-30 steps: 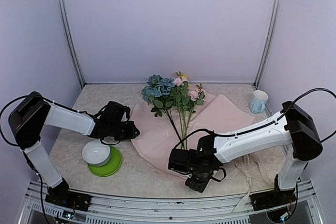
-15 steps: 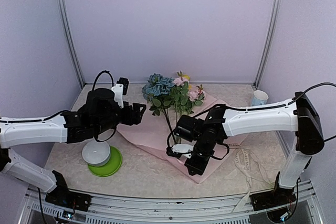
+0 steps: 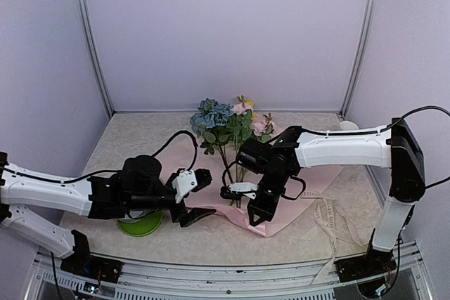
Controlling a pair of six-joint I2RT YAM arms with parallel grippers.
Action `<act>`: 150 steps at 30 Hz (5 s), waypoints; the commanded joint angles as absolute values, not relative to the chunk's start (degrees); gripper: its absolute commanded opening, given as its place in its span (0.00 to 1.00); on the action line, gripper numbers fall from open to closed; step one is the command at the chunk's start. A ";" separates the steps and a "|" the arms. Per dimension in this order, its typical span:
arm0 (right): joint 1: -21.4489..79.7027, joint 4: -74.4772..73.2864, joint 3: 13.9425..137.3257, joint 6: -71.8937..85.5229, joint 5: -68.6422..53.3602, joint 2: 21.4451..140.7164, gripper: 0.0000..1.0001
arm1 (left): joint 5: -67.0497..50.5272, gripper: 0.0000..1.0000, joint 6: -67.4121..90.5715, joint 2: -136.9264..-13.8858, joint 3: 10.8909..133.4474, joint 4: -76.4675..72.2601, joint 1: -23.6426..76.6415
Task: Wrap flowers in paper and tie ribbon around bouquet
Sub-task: Pass from the right arm to the left, then fold the bottom corner of the flattened wrapping paper at the center of the board, then press the fold line of the 1/4-folded wrapping paper.
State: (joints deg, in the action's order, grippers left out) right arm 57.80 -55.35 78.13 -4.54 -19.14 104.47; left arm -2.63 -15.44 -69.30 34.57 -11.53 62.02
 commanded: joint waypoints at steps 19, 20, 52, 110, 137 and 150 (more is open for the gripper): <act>57.83 -52.71 76.80 -7.03 -21.76 101.50 0.00 | -16.13 0.53 -19.37 -89.75 40.36 -18.18 56.17; 57.87 -52.54 76.66 -7.03 -21.67 101.37 0.00 | -16.87 0.51 -19.02 -89.75 40.08 -18.55 56.10; 42.47 -15.67 51.67 6.72 -28.63 87.60 0.67 | -16.91 0.00 8.32 -92.75 33.66 -25.36 46.47; 35.68 -18.11 49.63 18.72 -9.47 95.20 0.20 | 6.38 0.33 10.04 -103.87 48.24 7.99 55.72; 44.18 -16.57 45.52 25.76 -8.46 92.08 0.00 | 7.67 0.33 12.82 -102.50 47.12 9.17 57.22; 38.05 -33.22 40.09 33.03 4.17 80.91 0.00 | 6.18 0.33 13.17 -101.14 46.17 9.01 57.19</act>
